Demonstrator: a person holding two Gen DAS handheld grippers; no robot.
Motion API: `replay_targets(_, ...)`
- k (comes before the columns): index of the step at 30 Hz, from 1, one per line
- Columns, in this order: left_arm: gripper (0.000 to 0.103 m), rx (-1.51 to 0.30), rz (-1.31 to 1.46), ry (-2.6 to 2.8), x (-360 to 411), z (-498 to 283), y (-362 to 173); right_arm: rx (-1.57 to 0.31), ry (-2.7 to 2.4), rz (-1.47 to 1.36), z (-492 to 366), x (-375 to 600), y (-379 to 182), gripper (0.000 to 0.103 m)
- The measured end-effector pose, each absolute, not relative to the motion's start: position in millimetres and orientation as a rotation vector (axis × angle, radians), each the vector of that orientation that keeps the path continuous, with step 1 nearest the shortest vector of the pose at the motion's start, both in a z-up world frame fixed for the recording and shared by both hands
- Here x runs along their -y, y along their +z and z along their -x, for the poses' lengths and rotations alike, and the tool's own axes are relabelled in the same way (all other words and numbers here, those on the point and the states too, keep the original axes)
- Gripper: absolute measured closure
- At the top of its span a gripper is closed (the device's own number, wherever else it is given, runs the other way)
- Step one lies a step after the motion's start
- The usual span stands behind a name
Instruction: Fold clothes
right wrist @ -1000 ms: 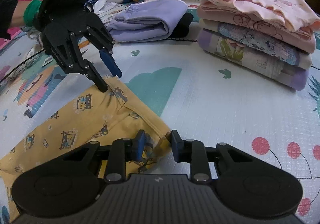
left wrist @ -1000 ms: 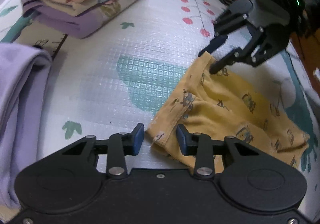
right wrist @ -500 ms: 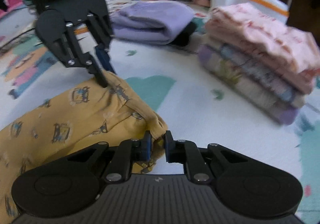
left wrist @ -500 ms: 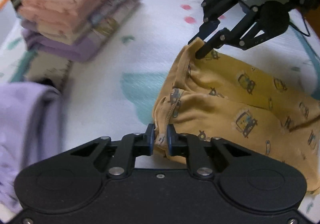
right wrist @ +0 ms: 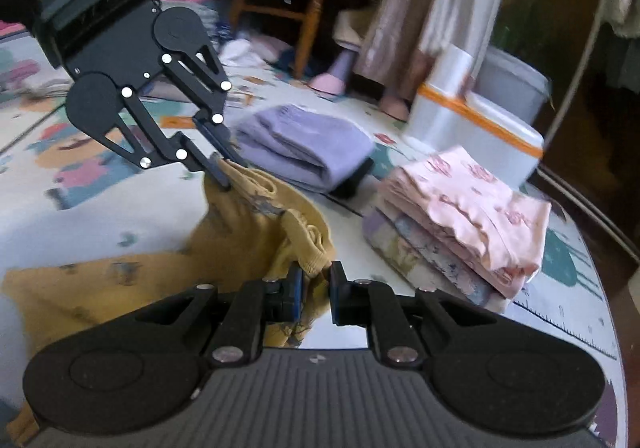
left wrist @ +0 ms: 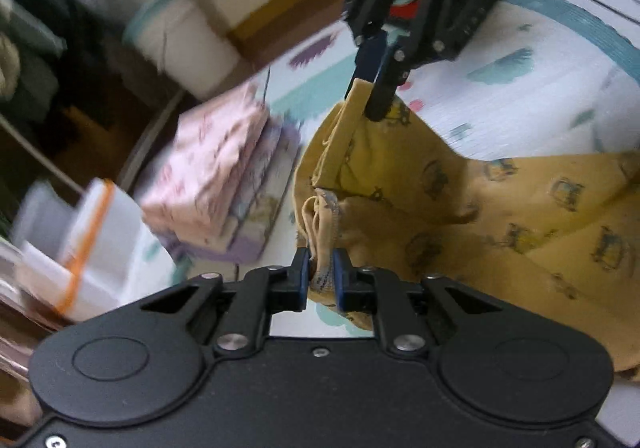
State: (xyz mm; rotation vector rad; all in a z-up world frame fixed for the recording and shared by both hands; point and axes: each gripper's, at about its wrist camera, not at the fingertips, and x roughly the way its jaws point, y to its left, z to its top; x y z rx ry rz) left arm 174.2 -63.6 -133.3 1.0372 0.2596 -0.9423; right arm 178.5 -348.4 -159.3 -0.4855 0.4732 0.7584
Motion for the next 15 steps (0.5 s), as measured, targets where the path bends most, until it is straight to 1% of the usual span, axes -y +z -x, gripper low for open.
replay_targets(3,0.093,-0.143,-1.142,-0.912,59,-134,-142,-0.443,0.802,0.532,-145,347,-149,0.088)
replay_targets(9,0.093,-0.066,-1.182,-0.878,41,-70,-145,-0.388,0.874,0.608,-74,342,-130,0.088)
replay_targets(15,0.093,0.027,-1.298,-0.917,17,-18,-167,-0.394,0.978,0.702,-10,338,-140,0.088)
